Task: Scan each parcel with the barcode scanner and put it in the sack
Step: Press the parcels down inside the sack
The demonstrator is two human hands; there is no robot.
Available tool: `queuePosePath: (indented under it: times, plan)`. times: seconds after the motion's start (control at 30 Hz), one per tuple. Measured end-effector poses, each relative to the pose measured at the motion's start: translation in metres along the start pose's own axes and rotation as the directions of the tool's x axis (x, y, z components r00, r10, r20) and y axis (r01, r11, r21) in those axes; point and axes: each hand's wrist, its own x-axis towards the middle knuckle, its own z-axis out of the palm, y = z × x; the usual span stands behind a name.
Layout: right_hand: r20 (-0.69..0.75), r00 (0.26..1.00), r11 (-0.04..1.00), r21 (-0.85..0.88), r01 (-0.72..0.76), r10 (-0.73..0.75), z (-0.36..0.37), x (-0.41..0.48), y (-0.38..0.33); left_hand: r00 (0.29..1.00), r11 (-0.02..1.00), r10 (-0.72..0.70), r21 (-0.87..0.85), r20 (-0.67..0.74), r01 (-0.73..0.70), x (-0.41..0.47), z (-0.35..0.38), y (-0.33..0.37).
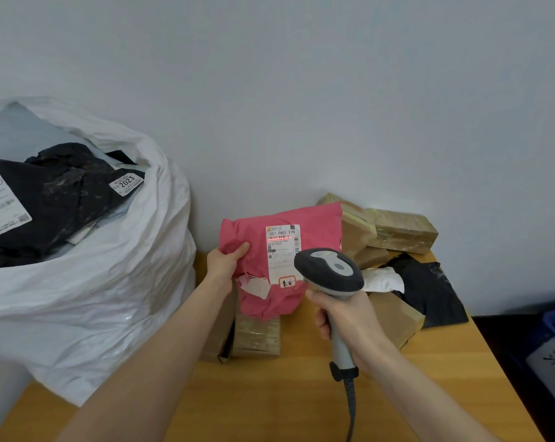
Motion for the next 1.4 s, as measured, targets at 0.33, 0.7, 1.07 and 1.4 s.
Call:
queuePosePath:
  times: [0.33,0.7,1.07,1.4]
  plan:
    - [0.030,0.999,0.996,0.083,0.013,-0.016,-0.0056,-0.0023,-0.0042,1.000,1.000,0.007,-0.001,-0.015,-0.007,-0.0031,0.0042,-0.0021]
    - [0.036,0.999,0.999,0.038,-0.008,0.006,-0.0067,-0.0008,-0.0022,1.000,1.000,-0.008,-0.005,-0.008,0.008,-0.0038,0.0043,-0.0042]
    - [0.036,0.999,0.999,0.032,-0.012,0.011,-0.0047,-0.0011,-0.0021,1.000,1.000,-0.020,-0.004,-0.023,0.019,-0.0021,0.0013,-0.0050]
    - [0.040,0.999,1.000,0.027,-0.004,0.003,-0.0018,0.0006,-0.0011,1.000,0.999,-0.010,0.030,-0.020,0.010,0.0037,-0.0002,-0.0049]
